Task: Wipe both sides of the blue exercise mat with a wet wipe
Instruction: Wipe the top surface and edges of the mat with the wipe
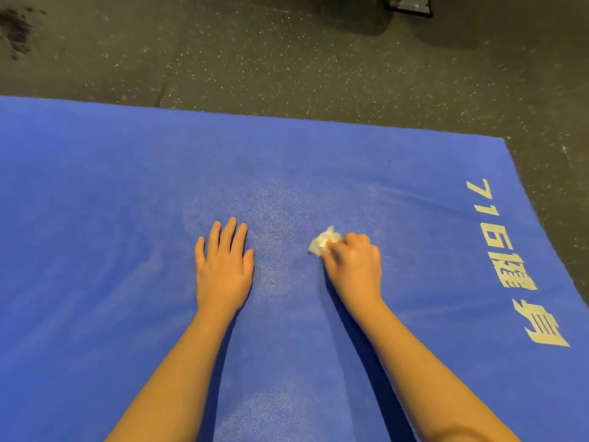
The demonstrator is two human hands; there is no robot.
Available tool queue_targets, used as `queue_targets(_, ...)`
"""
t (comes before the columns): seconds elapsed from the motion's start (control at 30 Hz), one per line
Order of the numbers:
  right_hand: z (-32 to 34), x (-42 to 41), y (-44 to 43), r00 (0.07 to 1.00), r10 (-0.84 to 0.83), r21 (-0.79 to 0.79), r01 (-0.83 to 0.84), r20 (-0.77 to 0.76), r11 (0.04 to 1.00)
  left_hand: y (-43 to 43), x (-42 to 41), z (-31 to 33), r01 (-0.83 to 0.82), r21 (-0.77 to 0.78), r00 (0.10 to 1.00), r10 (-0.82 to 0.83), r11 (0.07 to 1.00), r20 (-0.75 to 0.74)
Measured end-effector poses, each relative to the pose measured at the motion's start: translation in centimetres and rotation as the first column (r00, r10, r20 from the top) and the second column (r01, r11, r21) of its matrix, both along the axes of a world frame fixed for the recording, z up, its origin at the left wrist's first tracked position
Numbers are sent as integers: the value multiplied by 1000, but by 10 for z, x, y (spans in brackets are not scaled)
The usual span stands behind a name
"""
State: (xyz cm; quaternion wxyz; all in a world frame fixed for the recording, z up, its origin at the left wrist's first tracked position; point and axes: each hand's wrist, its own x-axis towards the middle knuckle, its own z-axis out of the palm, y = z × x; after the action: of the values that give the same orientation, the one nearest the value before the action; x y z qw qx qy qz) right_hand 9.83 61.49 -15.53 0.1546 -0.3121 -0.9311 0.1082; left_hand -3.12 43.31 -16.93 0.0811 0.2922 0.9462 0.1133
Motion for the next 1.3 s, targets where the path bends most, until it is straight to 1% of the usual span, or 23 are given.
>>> queue_targets(0.07,1,-11,10,976,-218,-44,218,-17,975,-2,1,-5,-6,13,999,7,1000,-47)
queue_targets(0.1,1,-16,6,977,-213,-35,212,-24,977,-2,2,-6,-9,18,998,10,1000,-64)
queue_targets(0.17,-4,-21,-13,998,-10,-11,9,-65,1000,0,1,-8,-16,23,997,18,1000,-78)
queue_targets(0.23,-5,-16,-28,959,273,-32,-276,-79,961,1,2,-9,-28,30,995,31,999,-95)
queue_targets(0.3,-5,-16,-18,915,402,-10,-402,-37,916,1,3,-10,-29,30,994,31,999,-102)
queue_targets(0.33,-7,-19,-6,916,399,-1,-399,-31,917,0,3,-11,-28,31,994,31,999,-104)
queue_targets(0.37,-9,-22,6,939,342,-2,-343,-42,939,0,3,-11,-29,33,994,32,999,-105)
queue_targets(0.43,-13,-32,29,994,68,-115,-78,-85,990,1,1,-10,-33,37,994,37,999,-100)
queue_targets(0.5,-13,-44,32,969,-220,-283,181,-115,942,1,2,-11,-35,59,994,41,998,-97)
queue_targets(0.53,-15,-48,22,961,-242,-279,198,-134,940,0,2,-11,-38,76,995,45,996,-94)
queue_targets(0.6,-15,-53,-9,984,-22,-196,-13,-176,980,0,-1,-10,-45,124,994,57,991,-93)
queue_targets(0.67,-17,-47,-32,943,305,-153,-323,-132,934,5,-11,-3,-81,193,992,98,978,-81)
queue_targets(0.73,-16,-45,-22,904,421,-90,-427,-78,900,15,-26,2,-144,242,987,157,960,-37)
queue_targets(0.77,-17,-46,-10,927,366,-62,-371,-82,926,20,-30,2,-159,238,984,173,958,-40)
queue_targets(0.83,-20,-54,18,986,88,-42,-95,-144,995,25,-30,-2,-150,195,980,172,969,-100)
queue_targets(0.9,-20,-63,32,964,-169,-135,143,-207,980,25,-27,-8,-138,184,977,165,973,-137)
queue_targets(0.93,-20,-67,28,954,-190,-175,151,-230,973,24,-26,-10,-138,192,977,166,972,-136)
queue_targets(0.97,-20,-70,20,962,-126,-191,80,-243,978,25,-26,-11,-141,201,976,170,969,-134)
queue_targets(1.07,-21,-63,1,939,286,-86,-306,-193,948,25,-28,-12,-147,218,973,180,965,-141)
queue_targets(1.13,-19,-64,20,921,374,-8,-378,-111,926,25,-27,-13,-141,225,971,179,964,-156)
queue_targets(1.17,-19,-69,33,946,313,15,-313,-86,950,25,-27,-14,-143,230,970,182,963,-160)
queue_targets(1.23,-18,-81,61,997,24,-21,-25,-75,999,25,-27,-13,-155,239,968,195,959,-157)
queue_targets(1.3,-21,-91,68,982,-159,-90,151,-99,984,26,-28,-13,-159,237,968,199,958,-155)
